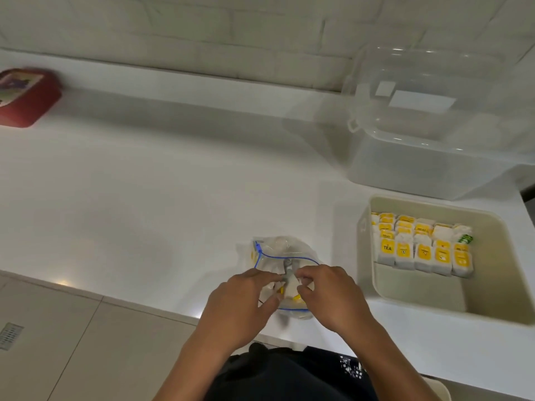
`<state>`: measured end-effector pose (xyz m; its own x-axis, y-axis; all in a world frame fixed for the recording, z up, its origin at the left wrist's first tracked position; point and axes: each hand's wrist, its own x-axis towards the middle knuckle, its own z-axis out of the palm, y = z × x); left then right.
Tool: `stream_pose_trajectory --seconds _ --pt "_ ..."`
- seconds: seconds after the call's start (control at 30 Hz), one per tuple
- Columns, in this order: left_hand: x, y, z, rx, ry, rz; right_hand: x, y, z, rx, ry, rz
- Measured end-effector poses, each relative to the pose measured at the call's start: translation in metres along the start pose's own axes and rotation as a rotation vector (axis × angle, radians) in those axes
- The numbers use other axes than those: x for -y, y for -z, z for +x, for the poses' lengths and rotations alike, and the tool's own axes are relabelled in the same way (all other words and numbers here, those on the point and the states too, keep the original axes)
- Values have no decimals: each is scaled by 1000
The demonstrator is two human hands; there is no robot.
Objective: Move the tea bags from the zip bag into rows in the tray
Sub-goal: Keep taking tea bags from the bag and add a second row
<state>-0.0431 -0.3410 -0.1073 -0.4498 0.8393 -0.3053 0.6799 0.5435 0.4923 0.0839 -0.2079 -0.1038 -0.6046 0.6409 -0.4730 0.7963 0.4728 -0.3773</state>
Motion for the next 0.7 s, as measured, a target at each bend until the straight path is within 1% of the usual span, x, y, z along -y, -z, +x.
stream_pose_trajectory --seconds 0.17,0.43,0.57,0.7 --pt "9 -1 -1 8 -12 26 2 -10 -2 -57 -50 -56" --pt "11 -7 -4 7 -32 38 13 -23 3 -120 -3 -147" --pt "12 -12 -7 7 -36 26 11 -30 6 -123 -7 -133" --pt "13 -15 -11 -5 -30 4 7 -33 7 -154 8 -59"
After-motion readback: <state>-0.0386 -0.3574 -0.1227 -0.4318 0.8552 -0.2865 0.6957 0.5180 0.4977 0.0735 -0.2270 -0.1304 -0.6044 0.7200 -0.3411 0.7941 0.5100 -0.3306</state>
